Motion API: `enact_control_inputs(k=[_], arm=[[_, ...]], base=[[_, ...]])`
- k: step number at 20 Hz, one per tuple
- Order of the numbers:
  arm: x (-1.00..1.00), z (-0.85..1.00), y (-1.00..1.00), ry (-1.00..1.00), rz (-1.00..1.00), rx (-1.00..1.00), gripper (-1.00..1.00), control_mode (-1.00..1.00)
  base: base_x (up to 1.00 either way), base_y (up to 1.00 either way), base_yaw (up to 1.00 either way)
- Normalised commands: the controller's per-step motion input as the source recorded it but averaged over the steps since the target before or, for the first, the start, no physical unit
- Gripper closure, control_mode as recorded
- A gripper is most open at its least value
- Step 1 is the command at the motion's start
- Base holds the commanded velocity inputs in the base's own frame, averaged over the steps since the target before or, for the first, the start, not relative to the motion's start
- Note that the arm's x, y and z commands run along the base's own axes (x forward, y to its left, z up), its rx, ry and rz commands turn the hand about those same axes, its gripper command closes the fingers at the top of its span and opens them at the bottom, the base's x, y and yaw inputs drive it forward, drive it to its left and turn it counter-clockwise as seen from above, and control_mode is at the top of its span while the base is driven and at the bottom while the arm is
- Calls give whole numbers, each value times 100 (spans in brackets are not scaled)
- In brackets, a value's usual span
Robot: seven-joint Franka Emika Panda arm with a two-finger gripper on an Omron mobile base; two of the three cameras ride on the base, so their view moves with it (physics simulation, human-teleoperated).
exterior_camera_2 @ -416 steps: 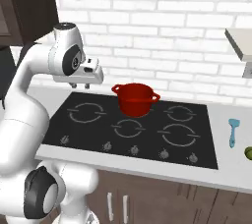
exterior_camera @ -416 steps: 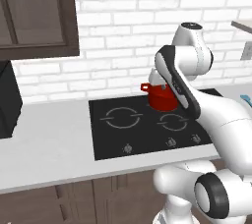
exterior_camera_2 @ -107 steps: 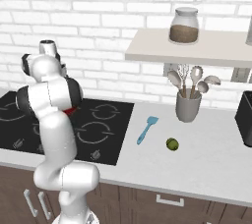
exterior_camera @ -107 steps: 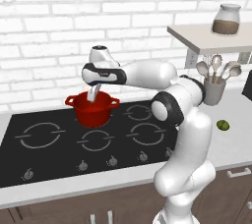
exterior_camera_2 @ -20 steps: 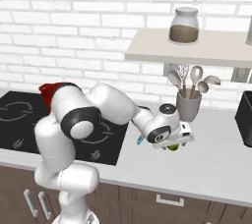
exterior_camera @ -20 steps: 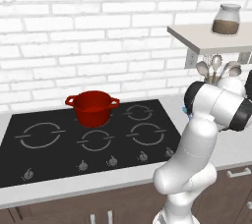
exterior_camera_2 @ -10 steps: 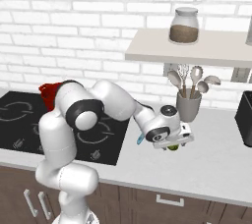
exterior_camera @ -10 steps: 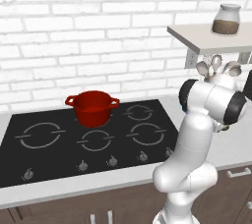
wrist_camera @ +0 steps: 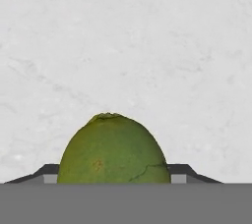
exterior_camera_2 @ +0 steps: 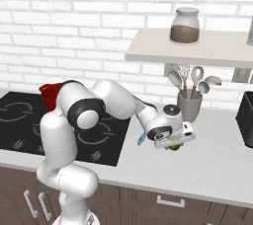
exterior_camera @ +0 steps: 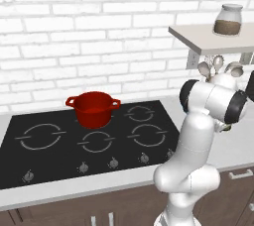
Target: Put the lime and lime in the pot. Retrieve the spatula and lightly stir the vegetables in the pot.
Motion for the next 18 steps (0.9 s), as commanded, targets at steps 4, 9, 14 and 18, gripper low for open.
enact_control_inputs(k=[4,9,14,18], arm=[[-24,75,22,0,0,0,100,-100],[-35,98,48,0,0,0,100,-100],[-19,72,86,5,1,0,100,-100],[-3,44,100,9,3,0,100,-100]], base=[[0,0,0],[0,0,0],[0,0,0],[0,0,0]])
